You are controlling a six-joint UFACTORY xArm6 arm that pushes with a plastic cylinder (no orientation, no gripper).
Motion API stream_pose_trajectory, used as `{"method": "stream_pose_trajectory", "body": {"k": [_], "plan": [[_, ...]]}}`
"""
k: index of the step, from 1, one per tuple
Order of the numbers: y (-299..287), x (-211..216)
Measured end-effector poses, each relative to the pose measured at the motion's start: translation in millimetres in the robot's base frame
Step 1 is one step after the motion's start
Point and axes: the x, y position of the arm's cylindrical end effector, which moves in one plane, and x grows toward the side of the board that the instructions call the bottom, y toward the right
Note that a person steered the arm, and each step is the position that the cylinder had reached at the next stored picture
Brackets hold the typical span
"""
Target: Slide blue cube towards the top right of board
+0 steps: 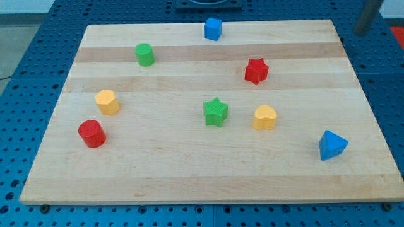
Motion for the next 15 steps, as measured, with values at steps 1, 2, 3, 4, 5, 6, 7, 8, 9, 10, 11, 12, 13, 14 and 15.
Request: {"method": "stream_pose_trajectory", "body": {"k": [1,2,3,4,5,6,7,8,9,10,11,12,13,14,15], "plan": [[-34,37],[-77,57],[-142,79],[-142,92],[-139,56],[-145,-12],[-172,-77],[-178,-81],[-183,-83],[-238,-82],[-264,-82],[-324,-80],[-360,-61],[-370,-9],[-374,18]]}}
